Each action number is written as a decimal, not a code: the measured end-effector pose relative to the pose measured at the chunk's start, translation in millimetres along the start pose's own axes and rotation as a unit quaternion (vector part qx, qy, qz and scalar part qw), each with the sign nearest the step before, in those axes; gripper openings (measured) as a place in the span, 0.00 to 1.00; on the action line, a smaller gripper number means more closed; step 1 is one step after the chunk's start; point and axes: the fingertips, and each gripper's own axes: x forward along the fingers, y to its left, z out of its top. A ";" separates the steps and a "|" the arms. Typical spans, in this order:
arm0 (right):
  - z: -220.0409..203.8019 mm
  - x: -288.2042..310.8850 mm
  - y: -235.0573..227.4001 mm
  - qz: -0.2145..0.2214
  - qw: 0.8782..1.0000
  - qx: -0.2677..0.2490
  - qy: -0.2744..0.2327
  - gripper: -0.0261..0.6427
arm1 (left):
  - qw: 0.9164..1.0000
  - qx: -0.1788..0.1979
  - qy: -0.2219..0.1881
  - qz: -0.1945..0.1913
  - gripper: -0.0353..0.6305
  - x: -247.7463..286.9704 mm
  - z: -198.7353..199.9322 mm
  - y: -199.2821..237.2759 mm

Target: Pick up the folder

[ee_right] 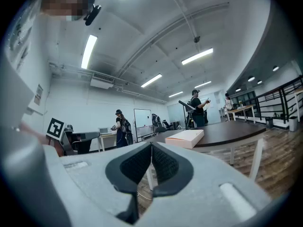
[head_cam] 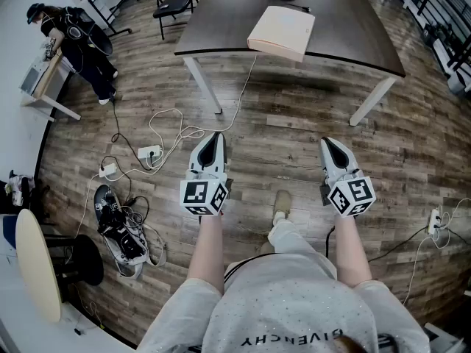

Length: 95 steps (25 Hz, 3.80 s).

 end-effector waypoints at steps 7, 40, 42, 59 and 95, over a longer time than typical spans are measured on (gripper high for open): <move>6.8 60.7 -41.9 -0.004 1.000 0.001 0.006 0.04 | 1.000 -0.003 0.003 0.001 0.05 73.1 -1.2 23.2; 12.7 208.3 -169.3 0.033 0.998 0.048 0.016 0.18 | 0.999 -0.017 0.022 0.019 0.05 251.1 -19.1 50.3; 10.3 214.9 -168.6 0.037 0.998 0.055 0.018 0.18 | 0.999 -0.023 0.023 0.027 0.05 252.1 -20.7 57.2; -3.2 291.6 -210.0 0.022 0.992 0.118 0.029 0.18 | 0.998 -0.045 0.032 0.011 0.05 337.1 -40.6 100.0; -73.0 439.8 -316.7 -0.103 0.924 0.368 0.026 0.55 | 0.985 -0.055 0.112 -0.118 0.05 544.1 -114.8 139.0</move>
